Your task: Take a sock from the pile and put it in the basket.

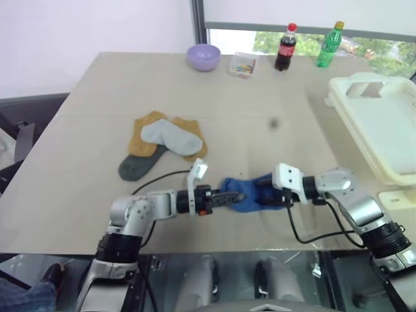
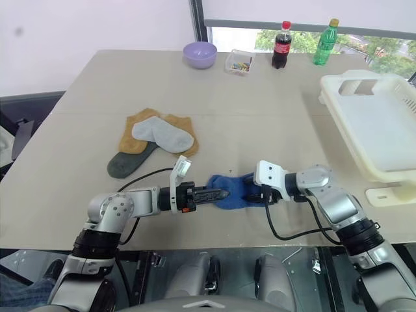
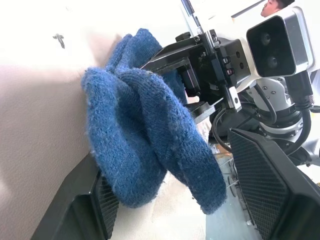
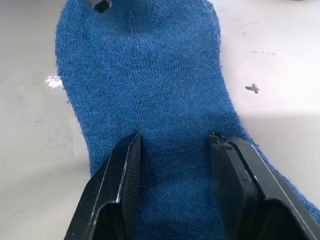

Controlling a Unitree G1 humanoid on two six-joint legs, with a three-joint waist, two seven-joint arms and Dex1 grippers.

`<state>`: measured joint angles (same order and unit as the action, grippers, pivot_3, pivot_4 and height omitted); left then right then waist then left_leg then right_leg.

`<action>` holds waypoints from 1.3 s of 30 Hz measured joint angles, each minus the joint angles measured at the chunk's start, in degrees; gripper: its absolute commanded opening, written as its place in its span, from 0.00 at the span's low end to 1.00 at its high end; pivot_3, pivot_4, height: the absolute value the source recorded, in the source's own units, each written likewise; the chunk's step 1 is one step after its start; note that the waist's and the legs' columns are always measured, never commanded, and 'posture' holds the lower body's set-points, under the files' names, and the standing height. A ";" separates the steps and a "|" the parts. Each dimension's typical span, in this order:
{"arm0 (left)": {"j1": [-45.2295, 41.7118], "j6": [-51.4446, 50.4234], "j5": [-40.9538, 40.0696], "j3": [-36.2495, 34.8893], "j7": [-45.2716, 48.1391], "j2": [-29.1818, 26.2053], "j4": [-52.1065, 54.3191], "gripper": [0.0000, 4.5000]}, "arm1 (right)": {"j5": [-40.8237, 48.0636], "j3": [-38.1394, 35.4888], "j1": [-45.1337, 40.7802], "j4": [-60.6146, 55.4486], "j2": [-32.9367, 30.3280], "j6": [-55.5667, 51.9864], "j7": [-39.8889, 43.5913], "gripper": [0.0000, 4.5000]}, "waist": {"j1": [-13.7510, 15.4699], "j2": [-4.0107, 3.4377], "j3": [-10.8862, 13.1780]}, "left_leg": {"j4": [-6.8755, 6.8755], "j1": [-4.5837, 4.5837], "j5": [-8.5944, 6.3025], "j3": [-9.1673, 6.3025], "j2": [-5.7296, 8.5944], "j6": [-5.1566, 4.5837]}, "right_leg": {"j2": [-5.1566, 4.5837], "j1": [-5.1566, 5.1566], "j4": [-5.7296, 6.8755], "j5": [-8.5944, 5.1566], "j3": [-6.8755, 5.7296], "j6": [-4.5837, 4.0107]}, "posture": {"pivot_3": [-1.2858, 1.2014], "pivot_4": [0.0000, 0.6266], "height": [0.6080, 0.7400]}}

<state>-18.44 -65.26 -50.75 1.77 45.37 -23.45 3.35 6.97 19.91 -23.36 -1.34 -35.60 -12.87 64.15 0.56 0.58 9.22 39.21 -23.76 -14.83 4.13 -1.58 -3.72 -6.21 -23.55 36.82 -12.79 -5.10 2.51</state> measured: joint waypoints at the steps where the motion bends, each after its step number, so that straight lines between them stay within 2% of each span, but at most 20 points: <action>1: 0.26 0.28 0.01 0.02 0.00 0.05 0.20 0.76 | 0.00 0.06 -0.14 0.14 0.00 0.06 0.08 0.49 | 0.01 0.00 0.00 | 0.00 0.00 -0.01 0.00 0.00 -0.02 | 0.00 0.00 0.00 0.00 0.00 0.00 | 0.52 0.24 0.95; 9: 0.79 3.93 2.07 -0.34 0.23 -0.57 0.34 0.76 | -0.07 0.40 -0.51 0.67 0.14 0.53 0.11 0.49 | -0.03 0.00 0.00 | 0.00 0.01 -0.05 0.00 -0.04 -0.06 | -0.01 -0.01 0.00 0.01 -0.01 -0.02 | 0.52 0.24 0.95; 16: -0.87 4.69 2.75 -1.83 -2.18 1.70 -1.71 0.76 | -0.29 0.46 -0.62 0.76 0.46 0.55 0.10 0.49 | -0.12 0.00 0.00 | 0.00 0.01 -0.05 0.01 -0.09 -0.07 | 0.03 -0.02 -0.01 0.05 -0.02 -0.08 | 0.52 0.24 0.95; 28: 0.38 -4.27 -1.43 -1.56 -1.30 1.14 0.55 0.76 | -0.34 0.45 -0.59 0.71 0.45 0.55 0.03 0.49 | -0.14 0.00 0.00 | 0.00 0.01 -0.06 0.02 -0.10 -0.07 | 0.03 -0.02 -0.02 0.04 -0.03 -0.06 | 0.52 0.24 0.95; 39: -2.31 -8.83 -7.43 -8.50 -8.11 9.67 -1.65 0.76 | -1.26 0.98 -1.97 1.58 1.15 0.64 0.03 0.49 | -0.31 0.01 0.01 | 0.00 0.00 -0.04 0.03 -0.14 -0.06 | 0.09 -0.02 -0.02 0.05 -0.03 -0.07 | 0.52 0.24 0.95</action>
<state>-20.75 -74.09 -58.18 -6.73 37.26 -13.78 1.70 5.71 20.89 -25.33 0.24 -34.45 -12.23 64.18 0.25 0.59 9.23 39.21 -23.75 -14.87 4.17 -1.72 -3.78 -6.12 -23.57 36.80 -12.74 -5.13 2.44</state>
